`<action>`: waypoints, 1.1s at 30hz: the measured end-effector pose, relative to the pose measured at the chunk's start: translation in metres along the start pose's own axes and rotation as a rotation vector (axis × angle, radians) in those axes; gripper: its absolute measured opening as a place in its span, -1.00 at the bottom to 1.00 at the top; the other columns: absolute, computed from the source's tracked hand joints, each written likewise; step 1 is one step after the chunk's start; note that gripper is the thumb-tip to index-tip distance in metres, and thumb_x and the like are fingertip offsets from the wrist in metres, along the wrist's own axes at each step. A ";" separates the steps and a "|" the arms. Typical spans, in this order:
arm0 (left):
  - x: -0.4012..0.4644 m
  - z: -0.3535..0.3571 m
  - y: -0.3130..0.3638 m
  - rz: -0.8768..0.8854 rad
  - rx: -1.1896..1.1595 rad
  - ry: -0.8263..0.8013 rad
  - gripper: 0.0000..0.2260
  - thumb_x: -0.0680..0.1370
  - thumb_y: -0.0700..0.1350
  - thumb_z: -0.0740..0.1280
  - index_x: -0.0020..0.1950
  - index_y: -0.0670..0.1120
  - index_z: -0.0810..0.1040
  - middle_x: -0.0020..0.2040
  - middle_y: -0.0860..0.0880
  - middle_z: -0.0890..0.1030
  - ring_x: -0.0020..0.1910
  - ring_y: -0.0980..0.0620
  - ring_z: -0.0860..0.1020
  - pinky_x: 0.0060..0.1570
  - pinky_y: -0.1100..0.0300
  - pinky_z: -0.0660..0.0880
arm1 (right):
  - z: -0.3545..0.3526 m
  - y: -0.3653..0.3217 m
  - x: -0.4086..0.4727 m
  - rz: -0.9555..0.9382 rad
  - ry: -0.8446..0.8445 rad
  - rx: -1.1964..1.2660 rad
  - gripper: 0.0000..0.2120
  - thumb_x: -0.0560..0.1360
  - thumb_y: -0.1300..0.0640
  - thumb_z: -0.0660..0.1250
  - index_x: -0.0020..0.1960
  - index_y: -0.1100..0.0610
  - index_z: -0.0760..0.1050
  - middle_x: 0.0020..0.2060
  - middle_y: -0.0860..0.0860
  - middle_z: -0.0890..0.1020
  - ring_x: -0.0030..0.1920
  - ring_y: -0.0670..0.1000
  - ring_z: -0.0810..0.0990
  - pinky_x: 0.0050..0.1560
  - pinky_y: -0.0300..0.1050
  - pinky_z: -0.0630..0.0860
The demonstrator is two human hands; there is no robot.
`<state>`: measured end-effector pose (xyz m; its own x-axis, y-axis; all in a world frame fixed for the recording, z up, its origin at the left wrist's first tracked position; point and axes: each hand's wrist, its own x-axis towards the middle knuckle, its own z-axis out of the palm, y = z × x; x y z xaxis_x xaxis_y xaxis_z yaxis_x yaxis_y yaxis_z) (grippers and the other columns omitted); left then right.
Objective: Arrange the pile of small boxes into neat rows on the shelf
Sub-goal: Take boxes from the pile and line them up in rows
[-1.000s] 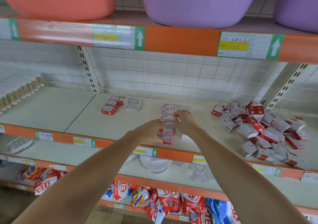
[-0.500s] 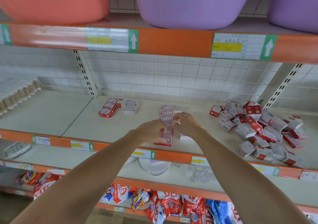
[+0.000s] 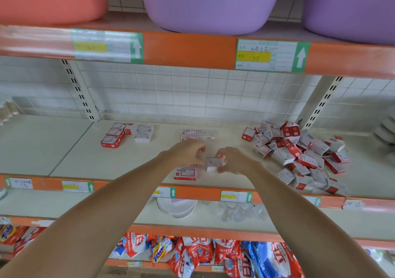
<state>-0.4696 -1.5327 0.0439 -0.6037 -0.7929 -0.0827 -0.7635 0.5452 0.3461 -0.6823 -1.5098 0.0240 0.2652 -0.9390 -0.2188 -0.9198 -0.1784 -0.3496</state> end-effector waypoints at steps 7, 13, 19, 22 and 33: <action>0.006 0.005 0.007 0.028 0.050 0.043 -0.59 0.47 0.03 0.48 0.24 -0.10 0.49 0.11 -0.02 0.55 0.07 -0.01 0.49 0.02 0.07 0.49 | -0.005 -0.003 0.001 -0.013 0.123 0.104 -0.62 0.38 0.03 0.55 0.13 0.07 0.54 0.03 0.04 0.54 0.02 0.05 0.51 0.06 0.00 0.50; 0.000 -0.001 -0.009 -0.005 0.042 0.199 -0.77 0.49 -0.04 0.42 0.10 -0.08 0.54 0.00 -0.01 0.59 0.01 -0.03 0.52 -0.03 0.05 0.52 | -0.010 -0.025 0.014 -0.075 0.205 0.199 -0.68 0.36 0.10 0.55 0.05 0.02 0.53 -0.05 -0.05 0.48 -0.08 -0.02 0.49 -0.16 -0.23 0.41; -0.023 -0.012 -0.040 -0.140 0.056 0.295 -0.75 0.49 -0.06 0.43 0.13 -0.08 0.54 0.02 0.00 0.58 0.03 -0.01 0.47 0.01 0.09 0.48 | -0.006 -0.056 0.035 -0.095 0.202 0.197 -0.49 0.37 0.12 0.55 0.27 0.10 0.47 0.07 -0.02 0.47 -0.03 0.02 0.52 0.06 -0.06 0.53; -0.039 -0.016 -0.063 -0.224 0.045 0.307 -0.75 0.50 -0.03 0.41 0.13 -0.06 0.53 0.02 0.00 0.58 0.03 -0.01 0.49 0.01 0.07 0.51 | 0.000 -0.073 0.047 -0.102 0.192 0.157 -0.51 0.41 0.08 0.51 0.28 0.09 0.45 0.10 -0.02 0.48 0.00 0.01 0.51 0.07 -0.03 0.53; -0.107 -0.023 -0.128 -0.453 -0.043 0.292 -0.73 0.47 0.09 0.43 0.02 -0.06 0.53 -0.13 0.04 0.54 -0.15 0.02 0.53 -0.31 0.18 0.37 | 0.032 -0.147 0.086 -0.179 0.080 0.075 -0.61 0.48 0.04 0.39 0.28 0.05 0.44 0.10 -0.03 0.46 0.07 0.01 0.49 0.14 -0.05 0.47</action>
<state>-0.3022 -1.5237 0.0302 -0.1221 -0.9921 0.0287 -0.9189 0.1239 0.3746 -0.5146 -1.5552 0.0278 0.3962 -0.9151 -0.0748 -0.8350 -0.3252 -0.4439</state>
